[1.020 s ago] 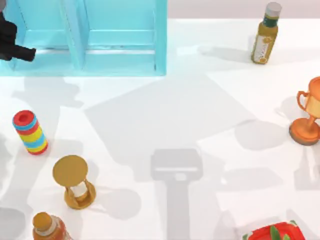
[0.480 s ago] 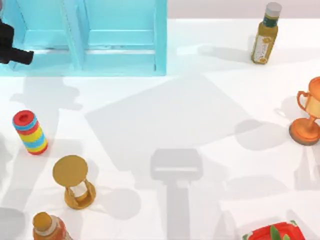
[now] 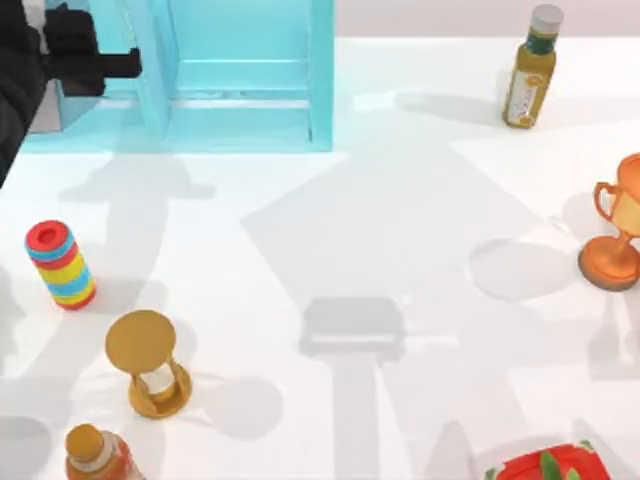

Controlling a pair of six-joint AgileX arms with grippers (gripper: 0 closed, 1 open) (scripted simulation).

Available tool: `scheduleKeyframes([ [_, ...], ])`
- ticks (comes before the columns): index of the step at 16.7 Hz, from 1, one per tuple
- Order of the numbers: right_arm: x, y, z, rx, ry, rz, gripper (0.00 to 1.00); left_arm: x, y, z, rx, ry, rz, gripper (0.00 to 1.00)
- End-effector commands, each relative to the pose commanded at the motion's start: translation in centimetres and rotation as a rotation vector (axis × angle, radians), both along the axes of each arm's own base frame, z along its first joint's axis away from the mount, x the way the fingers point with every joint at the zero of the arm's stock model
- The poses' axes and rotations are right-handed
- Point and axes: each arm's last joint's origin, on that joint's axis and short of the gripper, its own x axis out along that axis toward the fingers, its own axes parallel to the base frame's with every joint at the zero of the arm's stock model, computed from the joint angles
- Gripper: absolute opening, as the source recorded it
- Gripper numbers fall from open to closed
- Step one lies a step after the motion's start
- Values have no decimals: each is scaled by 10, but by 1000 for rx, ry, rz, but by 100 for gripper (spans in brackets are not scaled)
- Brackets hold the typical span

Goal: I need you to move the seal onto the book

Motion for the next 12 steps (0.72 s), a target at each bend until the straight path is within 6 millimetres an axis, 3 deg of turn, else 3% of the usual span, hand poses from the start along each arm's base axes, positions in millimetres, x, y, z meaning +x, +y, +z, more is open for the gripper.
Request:
scheduleKeyframes([
  [6, 0, 0, 0, 0, 0, 0, 100, 17, -75, -11, -449, 82, 136, 0],
  [12, 0, 0, 0, 0, 0, 0, 100, 16, -168, -42, -870, 91, 344, 0],
])
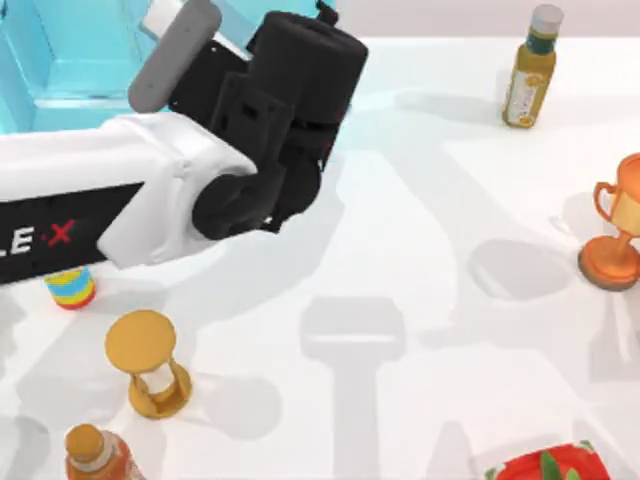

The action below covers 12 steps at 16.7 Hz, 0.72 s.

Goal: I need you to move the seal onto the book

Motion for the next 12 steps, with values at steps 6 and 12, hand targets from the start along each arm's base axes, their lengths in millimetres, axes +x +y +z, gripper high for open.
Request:
scheduleKeyframes([
  [6, 0, 0, 0, 0, 0, 0, 100, -27, -86, -45, -318, -78, 204, 0],
  [12, 0, 0, 0, 0, 0, 0, 100, -63, -141, -88, -523, -189, 295, 0],
])
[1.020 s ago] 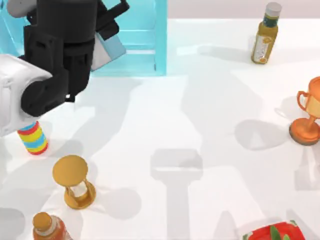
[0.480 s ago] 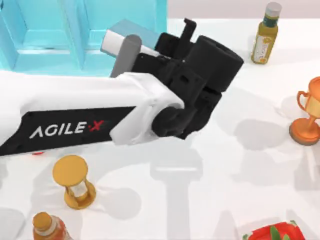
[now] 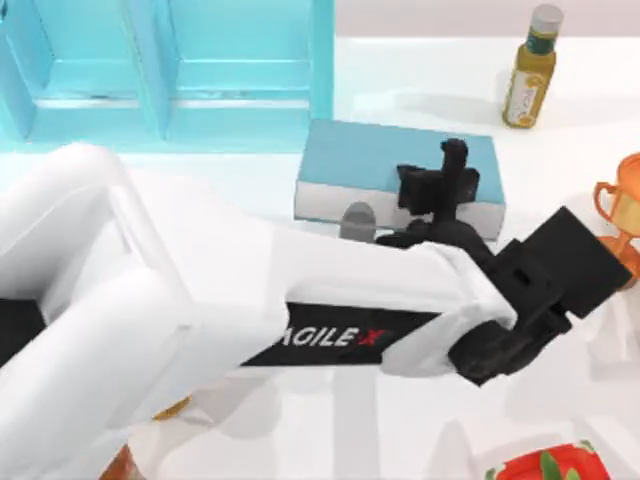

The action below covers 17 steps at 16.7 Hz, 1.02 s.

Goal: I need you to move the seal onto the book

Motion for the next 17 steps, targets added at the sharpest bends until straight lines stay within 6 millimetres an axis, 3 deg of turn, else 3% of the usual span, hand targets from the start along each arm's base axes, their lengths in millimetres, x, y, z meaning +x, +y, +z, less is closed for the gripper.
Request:
scheduleKeyframes([
  [4, 0, 0, 0, 0, 0, 0, 100, -13, -14, -15, -54, -40, 18, 0],
  [17, 0, 0, 0, 0, 0, 0, 100, -19, -16, -15, -57, -42, 19, 0],
])
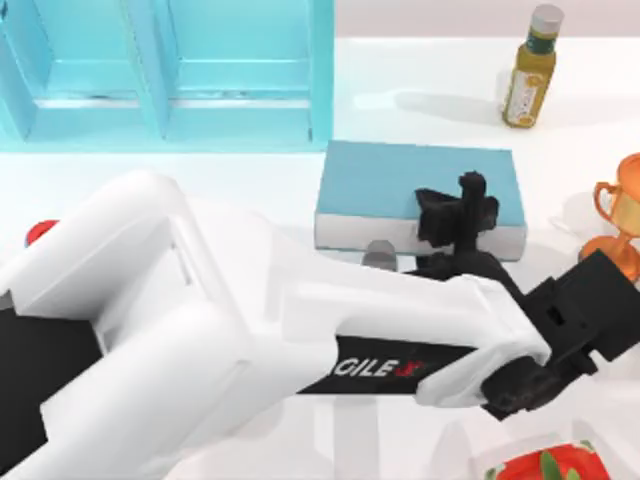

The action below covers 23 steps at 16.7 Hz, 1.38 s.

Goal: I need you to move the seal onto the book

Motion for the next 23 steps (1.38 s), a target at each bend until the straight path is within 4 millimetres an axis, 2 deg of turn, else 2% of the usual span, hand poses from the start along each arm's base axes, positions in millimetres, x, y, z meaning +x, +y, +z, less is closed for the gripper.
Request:
scheduleKeyframes([
  [3, 0, 0, 0, 0, 0, 0, 100, 2, 1, -7, 4, 5, 2, 0],
  [8, 0, 0, 0, 0, 0, 0, 100, 2, 2, -32, 5, 5, 2, 0],
  [11, 0, 0, 0, 0, 0, 0, 100, 2, 2, -32, 5, 5, 2, 0],
  [23, 0, 0, 0, 0, 0, 0, 100, 2, 2, -32, 5, 5, 2, 90],
])
